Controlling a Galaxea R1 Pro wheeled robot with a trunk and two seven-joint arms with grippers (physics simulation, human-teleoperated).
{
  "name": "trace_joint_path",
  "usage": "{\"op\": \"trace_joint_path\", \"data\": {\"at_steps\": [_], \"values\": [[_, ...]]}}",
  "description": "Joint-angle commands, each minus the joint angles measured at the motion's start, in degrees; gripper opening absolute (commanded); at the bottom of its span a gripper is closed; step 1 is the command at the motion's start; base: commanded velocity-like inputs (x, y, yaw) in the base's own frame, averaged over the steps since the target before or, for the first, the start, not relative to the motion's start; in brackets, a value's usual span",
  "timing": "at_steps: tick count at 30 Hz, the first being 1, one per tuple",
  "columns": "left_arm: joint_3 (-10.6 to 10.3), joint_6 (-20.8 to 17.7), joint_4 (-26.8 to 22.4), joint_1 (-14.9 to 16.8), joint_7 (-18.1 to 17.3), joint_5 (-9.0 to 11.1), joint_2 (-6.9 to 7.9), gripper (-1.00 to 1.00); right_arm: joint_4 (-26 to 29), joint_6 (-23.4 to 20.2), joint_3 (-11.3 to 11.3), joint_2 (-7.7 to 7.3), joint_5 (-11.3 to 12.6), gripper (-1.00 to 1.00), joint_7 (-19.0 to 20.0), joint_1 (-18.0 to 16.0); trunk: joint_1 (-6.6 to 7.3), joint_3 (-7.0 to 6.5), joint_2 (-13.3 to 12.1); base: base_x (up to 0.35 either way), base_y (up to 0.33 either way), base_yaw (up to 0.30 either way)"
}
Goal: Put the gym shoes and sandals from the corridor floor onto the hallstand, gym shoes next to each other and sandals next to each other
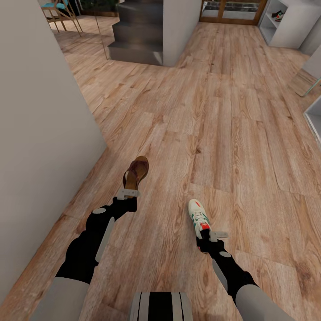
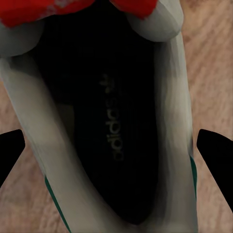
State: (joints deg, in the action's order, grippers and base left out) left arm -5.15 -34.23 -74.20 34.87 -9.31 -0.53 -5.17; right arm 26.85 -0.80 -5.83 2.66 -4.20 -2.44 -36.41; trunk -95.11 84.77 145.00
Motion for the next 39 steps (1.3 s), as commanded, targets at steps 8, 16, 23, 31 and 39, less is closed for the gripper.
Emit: {"op": "trace_joint_path", "data": {"at_steps": [8,16,23,31,39], "values": [[0.1,-0.4,-0.2,0.0,-0.4,-0.3,-0.02,-1.00,0.0,-0.1,-0.3,0.04,-0.4,-1.00,0.0,0.0,0.01,0.03,0.0,0.000,0.000,0.000],[0.1,-0.6,-0.2,0.0,-0.3,-0.3,-0.02,-1.00,0.1,-0.1,-0.3,0.07,-0.4,-1.00,0.2,0.0,0.14,-1.07,-0.1,0.000,0.000,0.000],[0.2,-0.7,-0.1,0.0,-0.3,-0.2,-0.03,-1.00,0.6,-0.2,-0.4,0.07,-0.3,-1.00,0.2,0.0,0.32,-2.62,-0.1,0.000,0.000,0.000],[0.2,-0.8,0.0,0.0,-0.3,-0.2,0.05,-1.00,9.1,-1.3,-0.6,0.08,-0.3,-1.00,0.1,0.0,0.53,-4.40,-0.3,0.000,0.000,0.000],[0.1,-0.5,2.9,0.0,-0.1,-0.1,-0.03,-1.00,41.0,-18.6,-0.5,0.15,-0.4,-1.00,0.0,0.0,0.73,-6.17,-0.4,0.000,0.000,0.000]]}}
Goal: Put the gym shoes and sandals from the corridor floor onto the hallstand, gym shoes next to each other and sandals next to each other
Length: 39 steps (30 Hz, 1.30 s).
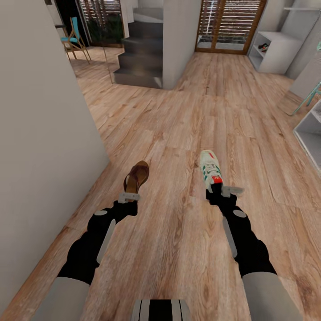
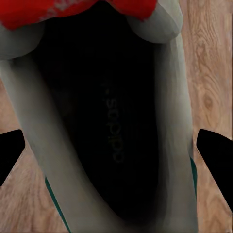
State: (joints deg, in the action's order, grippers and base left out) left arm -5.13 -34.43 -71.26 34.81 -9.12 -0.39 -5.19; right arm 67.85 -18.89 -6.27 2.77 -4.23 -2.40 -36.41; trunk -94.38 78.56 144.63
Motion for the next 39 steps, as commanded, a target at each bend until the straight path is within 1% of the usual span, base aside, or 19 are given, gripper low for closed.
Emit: {"op": "trace_joint_path", "data": {"at_steps": [1,3,5,6,10,13,14,15,18,30,39], "values": [[0.0,-0.3,0.1,0.0,-0.3,-0.3,-0.03,-1.00,1.0,-1.4,-0.1,0.04,-0.3,-1.00,0.0,0.0,0.02,-0.18,0.0,0.000,0.000,0.000],[0.0,0.1,1.7,0.0,-0.4,-0.2,-0.18,-1.00,4.7,-4.9,-0.1,-0.01,-0.3,-1.00,-0.1,0.0,0.08,-0.62,0.0,0.000,0.000,0.000],[0.0,0.2,2.8,-0.1,-0.4,0.0,-0.23,-1.00,5.6,-5.8,0.0,-0.02,-0.3,-1.00,0.0,0.0,0.13,-1.07,-0.1,0.000,0.000,0.000],[0.0,0.3,4.0,-0.1,-0.4,0.1,-0.25,-1.00,5.9,-6.2,0.0,0.00,-0.3,-1.00,0.0,0.0,0.15,-1.29,-0.1,0.000,0.000,0.000],[0.2,0.4,5.9,-0.2,-0.4,0.1,-0.26,-1.00,6.1,-6.5,0.2,0.19,-0.4,-1.00,-0.1,0.0,0.26,-2.18,-0.1,0.000,0.000,0.000],[0.2,0.7,6.1,-0.3,-0.4,0.1,-0.26,-1.00,6.2,-6.5,0.2,0.21,-0.4,-1.00,-0.1,0.0,0.33,-2.84,-0.2,0.000,0.000,0.000],[0.2,1.7,6.1,-0.4,-0.4,0.2,-0.26,-1.00,6.2,-6.5,0.2,0.22,-0.4,-1.00,-0.1,0.0,0.36,-3.06,-0.2,0.000,0.000,0.000],[0.2,2.0,6.1,-0.4,-0.4,0.2,-0.26,-1.00,6.2,-6.5,0.2,0.19,-0.4,-1.00,-0.1,0.0,0.39,-3.28,-0.2,0.000,0.000,0.000],[0.3,2.2,6.1,-0.4,-0.4,0.3,-0.26,-1.00,6.2,-6.5,0.1,0.15,-0.4,-1.00,-0.1,0.0,0.46,-4.04,-0.2,0.000,0.000,0.000],[0.3,2.3,6.3,-0.4,-0.4,0.5,-0.26,-1.00,6.2,-6.5,0.1,0.13,-0.3,-1.00,-0.1,0.0,0.77,-7.74,-0.4,0.000,0.000,-0.001],[0.4,2.3,6.3,-0.4,-0.4,0.5,-0.26,-1.00,6.1,-6.4,0.1,0.13,-0.3,-1.00,-0.1,0.0,1.00,-10.56,-0.5,0.000,0.000,-0.055]]}}
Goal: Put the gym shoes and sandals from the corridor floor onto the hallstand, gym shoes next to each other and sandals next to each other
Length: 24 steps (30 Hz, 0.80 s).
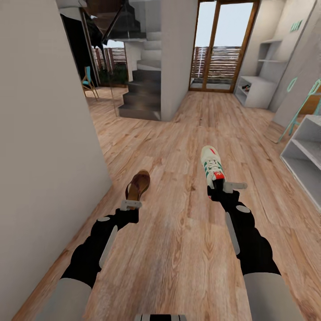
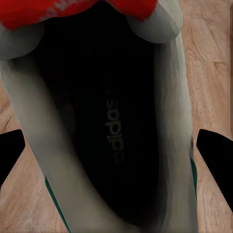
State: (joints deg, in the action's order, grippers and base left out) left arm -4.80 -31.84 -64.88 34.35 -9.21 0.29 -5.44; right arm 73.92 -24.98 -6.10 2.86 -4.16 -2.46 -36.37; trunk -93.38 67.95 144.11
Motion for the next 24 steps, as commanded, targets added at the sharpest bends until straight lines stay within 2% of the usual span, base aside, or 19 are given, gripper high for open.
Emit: {"op": "trace_joint_path", "data": {"at_steps": [1,24], "values": [[0.0,-0.3,-0.1,0.0,-0.3,-0.2,-0.01,-1.00,0.0,-0.3,-0.1,0.04,-0.4,-1.00,0.0,0.0,0.03,-0.27,0.0,0.000,0.000,-0.067],[0.1,-0.3,-0.1,0.0,-0.3,-0.2,-0.01,-1.00,0.0,-0.3,-0.1,0.04,-0.4,-1.00,0.0,0.0,0.63,-7.50,-0.3,0.000,0.000,-0.068]]}}
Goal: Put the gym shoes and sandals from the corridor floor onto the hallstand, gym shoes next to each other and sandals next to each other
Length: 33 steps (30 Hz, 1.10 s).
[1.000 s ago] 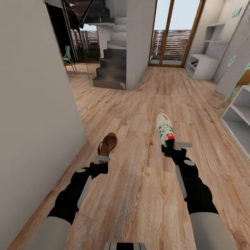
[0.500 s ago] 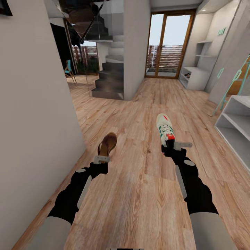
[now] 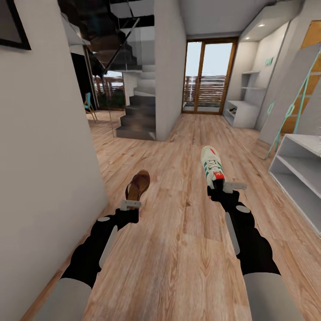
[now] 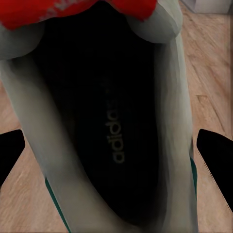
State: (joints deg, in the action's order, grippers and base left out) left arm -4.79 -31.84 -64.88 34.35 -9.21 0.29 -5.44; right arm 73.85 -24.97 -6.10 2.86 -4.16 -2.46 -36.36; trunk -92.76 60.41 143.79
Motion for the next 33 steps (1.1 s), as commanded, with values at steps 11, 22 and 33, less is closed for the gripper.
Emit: {"op": "trace_joint_path", "data": {"at_steps": [11,22,33], "values": [[0.0,-0.3,-0.1,0.0,-0.3,-0.2,-0.01,-1.00,0.1,-0.3,-0.1,0.04,-0.4,-1.00,0.0,0.0,0.29,-3.41,-0.1,0.000,0.000,-0.069],[0.0,-0.3,-0.1,0.0,-0.3,-0.2,-0.01,-1.00,0.1,-0.3,-0.1,0.03,-0.4,-1.00,0.0,0.0,0.57,-6.86,-0.3,0.000,0.000,-0.071],[0.0,-0.3,-0.1,0.0,-0.3,-0.2,-0.01,-1.00,0.1,-0.3,-0.1,0.04,-0.5,-1.00,0.0,-0.1,0.60,-7.82,-0.3,0.019,0.000,-0.049]]}}
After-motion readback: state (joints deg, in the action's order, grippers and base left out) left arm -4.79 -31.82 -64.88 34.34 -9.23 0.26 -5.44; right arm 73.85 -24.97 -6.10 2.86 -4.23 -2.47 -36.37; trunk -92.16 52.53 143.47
